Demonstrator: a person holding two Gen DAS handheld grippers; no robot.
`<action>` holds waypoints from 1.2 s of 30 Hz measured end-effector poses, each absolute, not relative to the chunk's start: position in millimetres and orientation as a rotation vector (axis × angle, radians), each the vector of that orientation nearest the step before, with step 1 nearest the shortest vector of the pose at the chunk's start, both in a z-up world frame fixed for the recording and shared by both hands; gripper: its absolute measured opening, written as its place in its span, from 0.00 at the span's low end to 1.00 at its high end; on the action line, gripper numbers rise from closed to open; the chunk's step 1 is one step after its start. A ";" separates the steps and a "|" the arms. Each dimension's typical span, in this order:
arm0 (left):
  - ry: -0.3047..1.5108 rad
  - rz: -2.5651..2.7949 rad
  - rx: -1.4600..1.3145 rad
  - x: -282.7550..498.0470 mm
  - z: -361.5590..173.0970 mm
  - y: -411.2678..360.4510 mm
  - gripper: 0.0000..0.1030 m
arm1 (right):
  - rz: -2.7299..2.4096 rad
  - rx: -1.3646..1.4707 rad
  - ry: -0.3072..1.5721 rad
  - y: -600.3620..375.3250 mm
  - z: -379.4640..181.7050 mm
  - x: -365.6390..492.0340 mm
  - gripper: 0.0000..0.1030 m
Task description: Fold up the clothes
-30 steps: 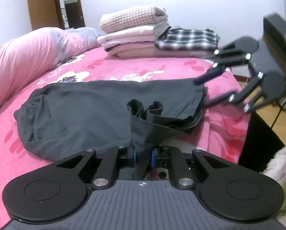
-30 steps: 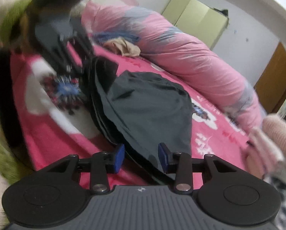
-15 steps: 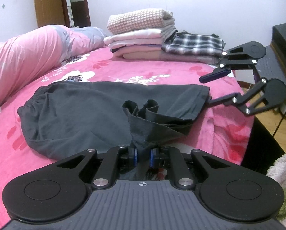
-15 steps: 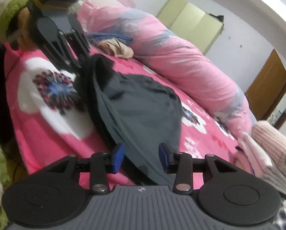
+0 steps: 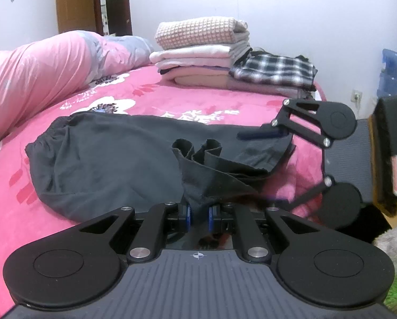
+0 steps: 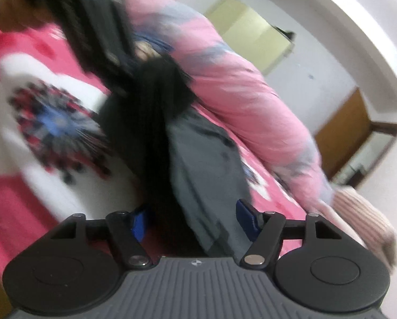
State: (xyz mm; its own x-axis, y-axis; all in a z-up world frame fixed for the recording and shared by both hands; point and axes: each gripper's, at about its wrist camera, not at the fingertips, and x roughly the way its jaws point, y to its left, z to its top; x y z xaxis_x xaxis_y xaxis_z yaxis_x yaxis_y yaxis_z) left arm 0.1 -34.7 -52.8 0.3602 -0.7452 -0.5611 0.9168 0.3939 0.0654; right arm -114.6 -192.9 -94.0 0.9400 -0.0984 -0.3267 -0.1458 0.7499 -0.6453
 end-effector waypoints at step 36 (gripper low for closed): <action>0.602 -1.041 0.056 69.8 -50.6 -5.7 0.09 | 0.055 -0.530 0.389 -284.1 -16.9 -47.1 0.04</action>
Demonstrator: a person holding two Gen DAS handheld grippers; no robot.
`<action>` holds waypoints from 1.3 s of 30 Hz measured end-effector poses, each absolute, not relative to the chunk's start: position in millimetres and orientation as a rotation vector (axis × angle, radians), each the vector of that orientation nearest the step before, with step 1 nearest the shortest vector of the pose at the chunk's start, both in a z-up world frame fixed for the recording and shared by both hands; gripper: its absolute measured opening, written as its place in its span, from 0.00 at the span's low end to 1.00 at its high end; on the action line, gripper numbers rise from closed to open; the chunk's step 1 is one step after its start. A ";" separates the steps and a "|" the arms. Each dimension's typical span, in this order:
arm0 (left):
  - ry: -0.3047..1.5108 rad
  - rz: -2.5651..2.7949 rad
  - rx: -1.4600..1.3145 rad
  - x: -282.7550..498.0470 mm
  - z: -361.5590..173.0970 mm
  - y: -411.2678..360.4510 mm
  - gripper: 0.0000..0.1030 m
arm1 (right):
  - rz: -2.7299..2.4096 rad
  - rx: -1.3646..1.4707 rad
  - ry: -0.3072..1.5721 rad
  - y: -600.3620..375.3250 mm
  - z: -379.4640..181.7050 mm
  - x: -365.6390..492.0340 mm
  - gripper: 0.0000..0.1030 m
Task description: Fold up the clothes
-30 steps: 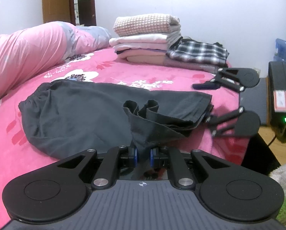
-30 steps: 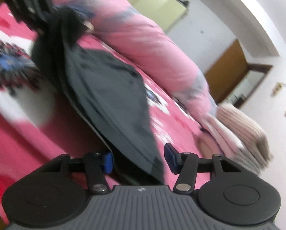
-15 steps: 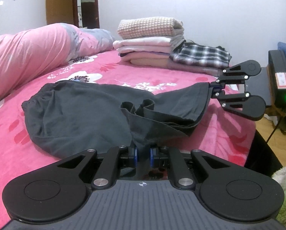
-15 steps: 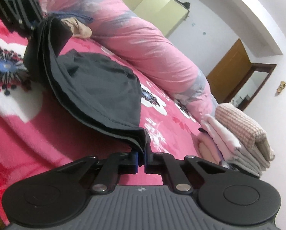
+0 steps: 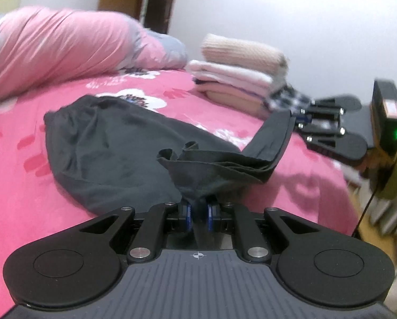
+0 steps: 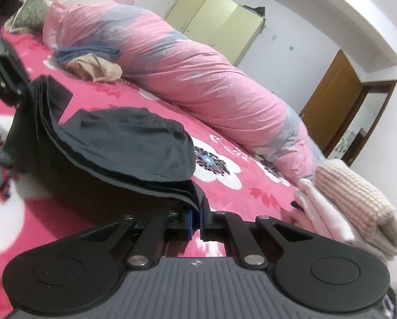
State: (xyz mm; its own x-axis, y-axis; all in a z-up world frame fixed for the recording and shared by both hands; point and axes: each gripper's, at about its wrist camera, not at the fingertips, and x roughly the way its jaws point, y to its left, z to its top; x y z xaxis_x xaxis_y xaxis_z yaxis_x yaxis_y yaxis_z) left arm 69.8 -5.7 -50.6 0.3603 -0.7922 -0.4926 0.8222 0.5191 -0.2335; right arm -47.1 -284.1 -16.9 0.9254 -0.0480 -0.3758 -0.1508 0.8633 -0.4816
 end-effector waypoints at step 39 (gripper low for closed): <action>0.927 -1.004 -0.680 391.4 -114.9 16.0 0.18 | 0.310 0.088 0.675 -359.6 -31.6 334.2 0.18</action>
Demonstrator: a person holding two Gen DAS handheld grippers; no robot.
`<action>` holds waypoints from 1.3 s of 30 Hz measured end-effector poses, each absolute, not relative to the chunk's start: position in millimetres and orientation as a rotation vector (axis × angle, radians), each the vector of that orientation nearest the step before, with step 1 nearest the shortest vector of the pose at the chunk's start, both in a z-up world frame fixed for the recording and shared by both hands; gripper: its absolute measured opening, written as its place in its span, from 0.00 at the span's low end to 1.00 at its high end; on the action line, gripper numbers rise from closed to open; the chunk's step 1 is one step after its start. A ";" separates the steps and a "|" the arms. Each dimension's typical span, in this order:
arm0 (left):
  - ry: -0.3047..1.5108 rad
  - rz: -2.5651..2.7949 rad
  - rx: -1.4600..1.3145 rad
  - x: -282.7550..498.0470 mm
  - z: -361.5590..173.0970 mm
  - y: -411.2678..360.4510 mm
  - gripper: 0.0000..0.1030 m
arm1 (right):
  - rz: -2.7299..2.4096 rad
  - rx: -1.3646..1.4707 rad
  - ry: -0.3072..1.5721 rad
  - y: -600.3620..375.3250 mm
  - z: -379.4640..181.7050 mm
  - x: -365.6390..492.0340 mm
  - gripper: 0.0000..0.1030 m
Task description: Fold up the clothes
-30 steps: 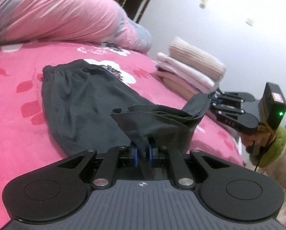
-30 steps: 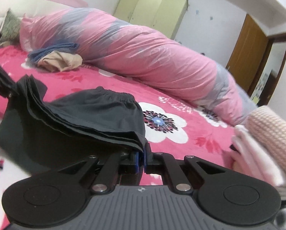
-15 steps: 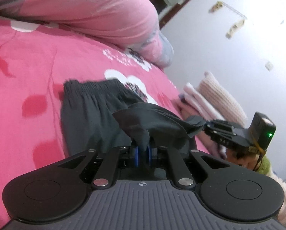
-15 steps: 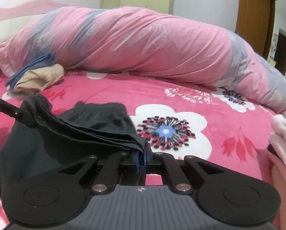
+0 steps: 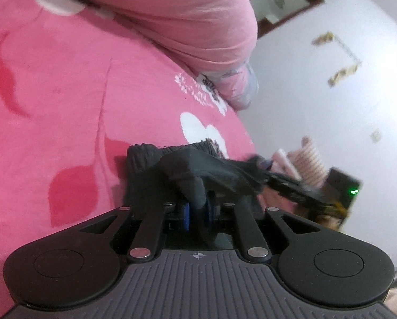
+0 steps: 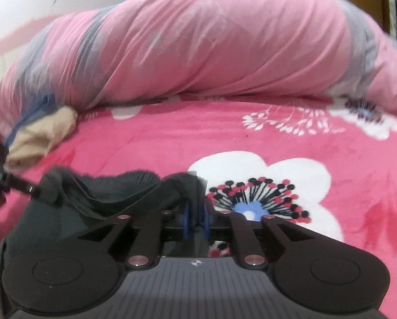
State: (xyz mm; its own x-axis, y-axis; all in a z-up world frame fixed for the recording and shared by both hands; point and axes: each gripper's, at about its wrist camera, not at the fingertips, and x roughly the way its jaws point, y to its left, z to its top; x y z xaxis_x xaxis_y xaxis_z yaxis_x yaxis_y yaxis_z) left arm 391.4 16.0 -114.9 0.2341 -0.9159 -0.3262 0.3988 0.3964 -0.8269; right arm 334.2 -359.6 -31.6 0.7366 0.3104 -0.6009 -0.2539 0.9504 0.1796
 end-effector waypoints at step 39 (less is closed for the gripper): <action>0.543 -0.889 0.184 141.8 -70.4 3.7 0.56 | 0.319 0.718 0.719 -424.7 -88.8 160.0 0.59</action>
State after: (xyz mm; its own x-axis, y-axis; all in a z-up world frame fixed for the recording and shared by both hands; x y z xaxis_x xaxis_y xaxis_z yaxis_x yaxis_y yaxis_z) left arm 141.8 3.7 -70.4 0.5058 -0.6870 -0.5217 0.7778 0.6248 -0.0687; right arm 160.0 -424.7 -88.8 0.7189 0.4970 -0.4859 -0.0277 0.7190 0.6944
